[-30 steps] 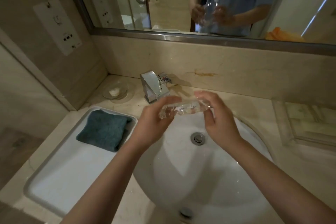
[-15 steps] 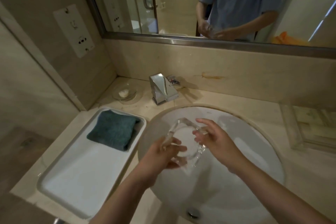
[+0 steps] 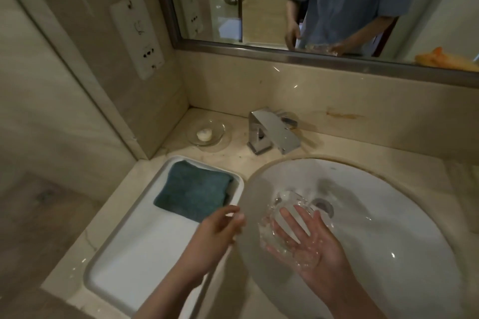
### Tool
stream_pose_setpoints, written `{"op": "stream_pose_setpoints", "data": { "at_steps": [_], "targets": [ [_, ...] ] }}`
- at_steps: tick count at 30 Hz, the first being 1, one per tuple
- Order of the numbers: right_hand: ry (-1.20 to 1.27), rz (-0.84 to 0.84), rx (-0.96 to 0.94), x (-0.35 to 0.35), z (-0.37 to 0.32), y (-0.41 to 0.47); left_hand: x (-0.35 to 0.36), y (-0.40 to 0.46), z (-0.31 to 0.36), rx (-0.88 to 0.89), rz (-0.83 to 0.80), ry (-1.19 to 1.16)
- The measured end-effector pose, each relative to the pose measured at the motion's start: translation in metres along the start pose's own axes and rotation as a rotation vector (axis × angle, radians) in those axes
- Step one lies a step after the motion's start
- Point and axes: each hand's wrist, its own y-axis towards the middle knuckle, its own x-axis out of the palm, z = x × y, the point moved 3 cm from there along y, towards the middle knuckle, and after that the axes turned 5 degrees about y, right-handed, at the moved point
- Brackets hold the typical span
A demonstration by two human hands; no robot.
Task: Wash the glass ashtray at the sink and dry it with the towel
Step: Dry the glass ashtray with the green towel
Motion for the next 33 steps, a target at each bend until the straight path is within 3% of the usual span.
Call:
{"op": "stream_pose_setpoints", "data": {
  "at_steps": [2,4,9,13,22,33],
  "targets": [
    [0.017,0.024,-0.003,0.002,0.008,0.006,-0.025,0.022,-0.012,0.064,0.199,0.294],
    [0.014,0.060,-0.006,0.005,0.014,0.009,-0.035,0.049,-0.023,0.084,0.273,0.422],
    [0.014,0.090,-0.030,0.017,0.023,0.013,-0.009,0.097,-0.028,-0.076,0.224,0.701],
    [0.025,0.062,-0.045,0.026,0.026,0.013,-0.007,0.101,-0.032,-0.054,0.258,0.706],
    [0.081,0.111,-0.065,0.038,0.033,0.008,-0.066,0.061,-0.028,0.037,0.236,-0.106],
    [-0.029,-0.003,-0.002,0.075,0.042,0.004,-0.122,-0.019,0.047,0.289,0.401,-0.477]
  ]
}}
